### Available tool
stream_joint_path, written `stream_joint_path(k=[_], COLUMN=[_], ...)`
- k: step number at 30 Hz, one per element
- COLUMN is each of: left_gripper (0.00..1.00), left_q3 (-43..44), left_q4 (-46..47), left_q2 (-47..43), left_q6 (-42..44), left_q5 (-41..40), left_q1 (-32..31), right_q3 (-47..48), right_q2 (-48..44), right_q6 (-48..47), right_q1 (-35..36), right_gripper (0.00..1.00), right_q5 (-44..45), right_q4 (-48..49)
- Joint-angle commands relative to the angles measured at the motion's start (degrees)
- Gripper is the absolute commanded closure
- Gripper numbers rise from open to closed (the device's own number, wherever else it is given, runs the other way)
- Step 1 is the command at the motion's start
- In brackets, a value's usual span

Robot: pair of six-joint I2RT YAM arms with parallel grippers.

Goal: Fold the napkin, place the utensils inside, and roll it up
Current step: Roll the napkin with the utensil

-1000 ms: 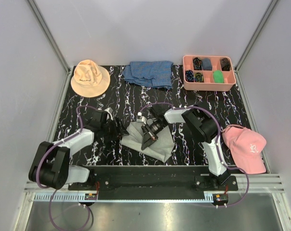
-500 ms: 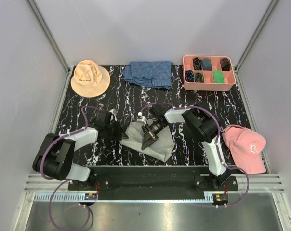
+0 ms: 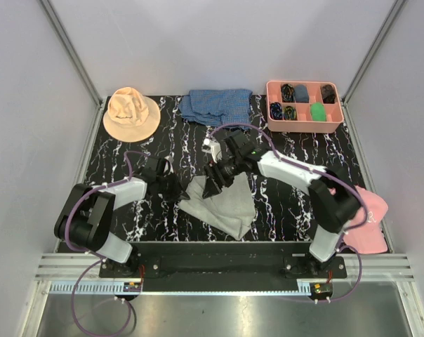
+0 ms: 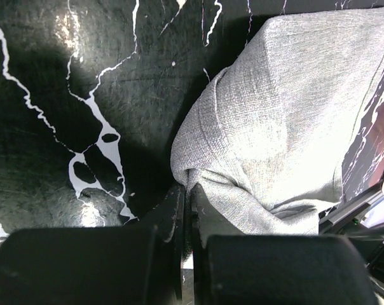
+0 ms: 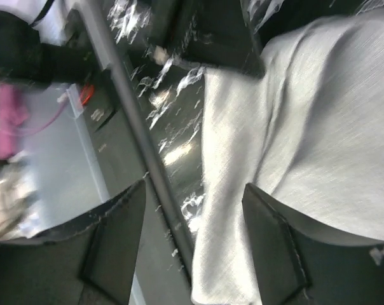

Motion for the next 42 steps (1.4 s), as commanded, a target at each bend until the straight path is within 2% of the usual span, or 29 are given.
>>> stream_joint_path(k=[1,4,7,15,22,28,32,33,35,36,39,40,42], left_gripper=[1.00,1.00,1.00,1.00,1.00,1.00,1.00,0.88,0.75,0.57,0.37,0.27,0.23], left_q3=[1.0,1.3,1.5,2.2,2.1,2.1,1.9,1.9,2.0,2.1,2.5,3.1,3.2], left_q4=[-2.9,-3.3,-3.5,-4.0,-4.0,-4.1,-3.9,-4.0,-4.8,-5.2,-8.3,-10.4,-12.7], left_q2=[2.1,2.8,3.1,4.2,4.1,3.9,2.7,1.7,0.1,-2.0,-6.4,-7.3,-9.7], left_q6=[1.2,1.2,1.1,1.4,1.4,1.4,1.8,2.0,2.7,3.0,4.5,4.9,5.8], left_q5=[0.0,0.4,0.5,1.2,1.4,1.7,1.8,1.7,1.6,1.5,-1.2,-3.3,-4.9], left_q1=[-0.4,-0.4,-0.4,-0.4,-0.4,-0.4,0.0,0.3,2.1,2.9,5.2,5.6,6.0], right_q3=[-6.2,-11.1,-14.6,-16.0,-14.3,-13.4,-12.2,-12.0,-11.7,-11.6,-11.2,-10.9,-10.3], right_q2=[-7.4,-9.2,-9.7,-7.8,-2.7,1.5,3.4,3.3,2.1,1.5,0.0,-0.2,-0.3], right_q6=[-1.1,-1.2,-0.9,-4.6,-4.6,-4.2,-4.2,-4.2,-4.6,-4.6,-5.3,-6.2,-6.1], right_q1=[7.0,11.5,15.9,23.5,24.3,24.3,24.2,24.2,24.1,23.9,22.2,21.6,19.2], right_gripper=[0.28,0.27,0.26,0.26,0.31,0.45,0.70,0.81,0.88,0.95,1.00,1.00,1.00], right_q5=[20.9,35.2,41.9,47.6,46.8,47.8,48.2,47.1,45.8,43.1,36.3,34.2,27.3], right_q4=[5.6,11.2,16.8,20.6,18.3,15.4,13.3,13.2,12.6,12.6,12.5,12.5,12.5])
